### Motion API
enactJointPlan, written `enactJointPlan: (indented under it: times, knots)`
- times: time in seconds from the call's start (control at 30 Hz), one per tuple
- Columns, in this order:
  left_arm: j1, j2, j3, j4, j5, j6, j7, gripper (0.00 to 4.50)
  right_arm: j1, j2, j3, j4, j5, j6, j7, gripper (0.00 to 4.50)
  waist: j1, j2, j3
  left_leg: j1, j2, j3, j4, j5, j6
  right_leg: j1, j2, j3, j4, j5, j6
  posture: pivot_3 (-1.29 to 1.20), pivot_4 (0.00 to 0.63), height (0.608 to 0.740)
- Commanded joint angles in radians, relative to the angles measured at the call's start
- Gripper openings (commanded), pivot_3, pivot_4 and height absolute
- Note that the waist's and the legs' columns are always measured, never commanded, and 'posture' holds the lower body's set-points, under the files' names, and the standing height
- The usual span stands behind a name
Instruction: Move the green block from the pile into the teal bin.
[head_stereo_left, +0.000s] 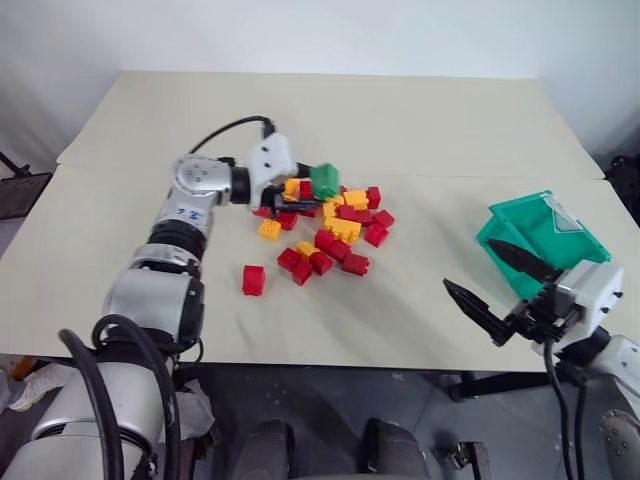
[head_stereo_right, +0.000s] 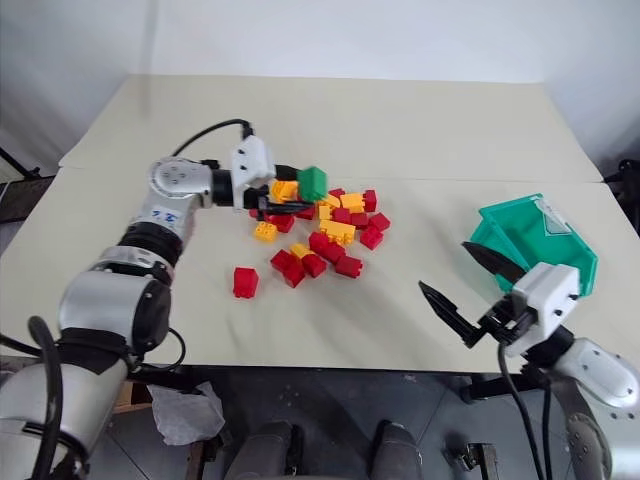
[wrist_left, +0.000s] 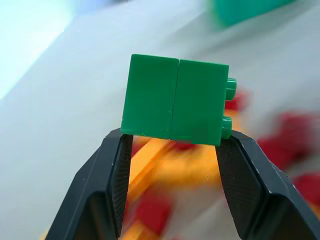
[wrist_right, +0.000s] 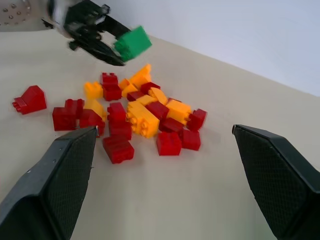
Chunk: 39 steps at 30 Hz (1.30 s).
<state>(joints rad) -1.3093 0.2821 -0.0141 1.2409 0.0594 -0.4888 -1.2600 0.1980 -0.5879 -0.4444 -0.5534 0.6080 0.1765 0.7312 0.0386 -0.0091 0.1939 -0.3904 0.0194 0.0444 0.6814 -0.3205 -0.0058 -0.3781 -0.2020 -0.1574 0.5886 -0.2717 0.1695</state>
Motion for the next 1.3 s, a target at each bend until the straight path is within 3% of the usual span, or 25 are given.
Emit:
enactJointPlan:
  times: [0.03, 0.1, 0.2, 0.4, 0.5, 0.63, 0.67, 0.83, 1.07, 1.3]
  knots:
    - [-0.015, -0.125, -0.054, -0.088, -0.022, 0.006, -0.096, 2.53, 0.071, -0.016, -0.112, -0.063, 0.054, -0.002, 0.011, 4.5, 0.007, 0.0, 0.0, 0.0, 0.0, 0.0, 0.0, 0.0, 0.0, 0.0, 0.0, 0.0, -0.001, 0.0, 0.0, 0.0, 0.15, 0.74]
    - [0.003, -0.213, -0.099, -0.099, 0.011, -0.016, -0.057, 2.53, 0.139, -0.023, -0.174, -0.087, 0.076, 0.007, 0.029, 4.5, 0.012, 0.0, 0.0, 0.0, 0.0, 0.0, 0.0, 0.0, 0.001, 0.0, 0.0, 0.0, -0.002, 0.0, 0.0, 0.0, 0.15, 0.74]
    - [0.026, -0.273, -0.144, -0.1, 0.028, 0.028, -0.069, 2.53, 0.193, -0.017, -0.213, -0.119, 0.093, 0.014, 0.015, 4.5, 0.004, 0.0, 0.0, 0.0, 0.0, 0.001, 0.0, -0.001, 0.002, 0.0, 0.0, 0.0, -0.003, 0.0, 0.0, 0.0, 0.15, 0.74]
    - [0.062, -0.341, -0.243, -0.038, 0.137, 0.071, 0.089, 2.53, 0.322, 0.068, -0.171, -0.244, 0.073, 0.004, -0.03, 4.5, -0.015, 0.0, 0.0, 0.001, 0.001, 0.004, 0.0, -0.001, 0.002, 0.0, 0.0, 0.002, -0.003, 0.0, 0.0, 0.0, 0.15, 0.74]
    - [0.067, -0.369, -0.201, -0.041, 0.08, 0.144, 0.079, 3.18, 0.35, 0.095, -0.165, -0.274, 0.072, 0.002, -0.055, 4.5, -0.012, 0.0, 0.0, 0.001, 0.001, 0.004, 0.0, -0.001, 0.002, 0.0, 0.0, 0.002, -0.003, 0.0, 0.0, 0.0, 0.15, 0.74]
    - [0.076, -0.36, -0.186, -0.054, 0.069, 0.13, 0.075, 4.38, 0.368, 0.109, -0.159, -0.292, 0.072, 0.002, -0.075, 4.5, -0.01, 0.0, 0.0, 0.001, 0.001, 0.003, 0.001, -0.002, 0.003, -0.001, -0.001, 0.002, -0.003, 0.0, 0.0, 0.0, 0.15, 0.74]
    - [0.077, -0.353, -0.182, -0.053, 0.068, 0.127, 0.08, 4.47, 0.37, 0.112, -0.157, -0.293, 0.069, 0.0, -0.081, 4.5, -0.01, 0.0, 0.0, 0.001, 0.001, 0.003, 0.001, -0.002, 0.003, -0.001, -0.001, 0.002, -0.003, 0.0, 0.0, 0.0, 0.15, 0.74]
    - [0.086, -0.3, -0.121, -0.057, 0.002, 0.1, 0.011, 4.47, 0.357, 0.111, -0.13, -0.289, 0.057, 0.001, -0.09, 4.5, -0.012, 0.0, 0.0, 0.001, 0.001, 0.004, 0.0, -0.002, 0.003, -0.001, -0.001, 0.002, -0.003, 0.0, 0.0, 0.0, 0.15, 0.74]
    - [0.147, -0.075, 0.122, -0.144, -0.243, 0.087, -0.118, 4.47, 0.329, 0.069, -0.195, -0.215, 0.097, 0.008, -0.069, 4.5, -0.017, 0.001, 0.0, 0.001, 0.001, 0.004, 0.0, -0.002, 0.003, -0.003, 0.0, 0.003, 0.001, 0.0, 0.0, 0.0, 0.15, 0.74]
    - [0.422, 0.156, 0.211, -0.465, -0.337, 0.191, -0.064, 4.47, 0.346, 0.007, -0.33, -0.036, 0.108, -0.035, 0.064, 4.5, -0.013, 0.001, 0.0, 0.002, 0.001, 0.004, 0.0, -0.002, 0.003, -0.001, 0.0, 0.003, 0.001, 0.0, 0.0, 0.0, 0.15, 0.74]
